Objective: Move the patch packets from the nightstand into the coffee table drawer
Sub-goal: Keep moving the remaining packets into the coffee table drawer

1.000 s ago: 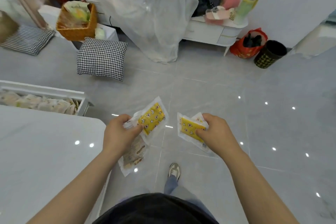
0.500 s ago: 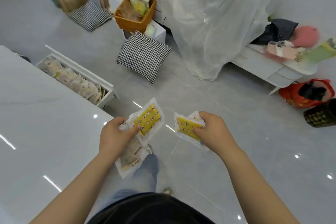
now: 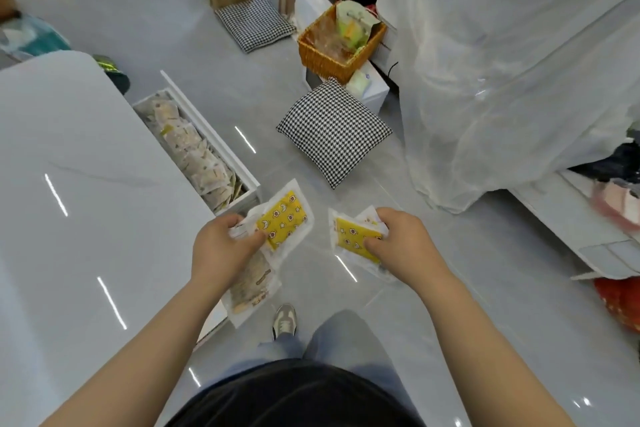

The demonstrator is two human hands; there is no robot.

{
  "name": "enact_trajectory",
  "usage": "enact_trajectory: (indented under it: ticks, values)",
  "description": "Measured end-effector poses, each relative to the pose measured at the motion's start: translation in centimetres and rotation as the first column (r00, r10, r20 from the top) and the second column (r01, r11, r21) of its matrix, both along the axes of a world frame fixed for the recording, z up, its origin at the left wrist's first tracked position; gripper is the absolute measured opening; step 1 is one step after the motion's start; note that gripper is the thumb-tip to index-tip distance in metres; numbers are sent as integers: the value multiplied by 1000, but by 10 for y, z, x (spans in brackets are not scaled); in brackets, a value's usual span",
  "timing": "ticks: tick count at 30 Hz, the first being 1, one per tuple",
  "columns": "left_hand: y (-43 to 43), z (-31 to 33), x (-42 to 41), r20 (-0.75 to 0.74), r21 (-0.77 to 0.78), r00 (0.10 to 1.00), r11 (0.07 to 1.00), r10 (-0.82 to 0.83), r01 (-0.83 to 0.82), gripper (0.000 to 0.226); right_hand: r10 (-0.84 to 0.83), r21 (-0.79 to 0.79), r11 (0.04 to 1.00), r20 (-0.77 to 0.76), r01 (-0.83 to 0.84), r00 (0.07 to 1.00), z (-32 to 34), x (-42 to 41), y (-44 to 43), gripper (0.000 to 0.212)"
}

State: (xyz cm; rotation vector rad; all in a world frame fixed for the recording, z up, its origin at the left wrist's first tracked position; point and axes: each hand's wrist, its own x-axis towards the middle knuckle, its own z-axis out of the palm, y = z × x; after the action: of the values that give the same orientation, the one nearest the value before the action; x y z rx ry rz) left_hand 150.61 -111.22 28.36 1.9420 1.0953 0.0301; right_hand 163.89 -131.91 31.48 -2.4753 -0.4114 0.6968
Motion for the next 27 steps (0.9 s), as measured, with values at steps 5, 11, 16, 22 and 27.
enact_trajectory:
  ticks: [5, 11, 16, 22, 27]
  values:
    - [21, -11, 30, -48, 3, 990, 991, 130, -130, 15, 132, 0, 991, -42, -132, 990, -10, 59, 38, 17]
    - [41, -20, 79, -98, 6, 937, 942, 334, -335, 22, 351, 12, 936, -47, -351, 935, -18, 144, 88, 14]
    - [49, -21, 118, -111, -11, 866, 870, 488, -492, 19, 530, -5, 848, -36, -530, 847, -18, 203, 133, 7]
    - [61, -26, 140, -116, -10, 742, 746, 661, -666, 17, 691, -38, 721, -45, -692, 722, -29, 244, 191, 5]
    - [90, -38, 146, -143, -27, 632, 636, 761, -771, 17, 768, -38, 633, -92, -773, 634, -41, 259, 251, 12]
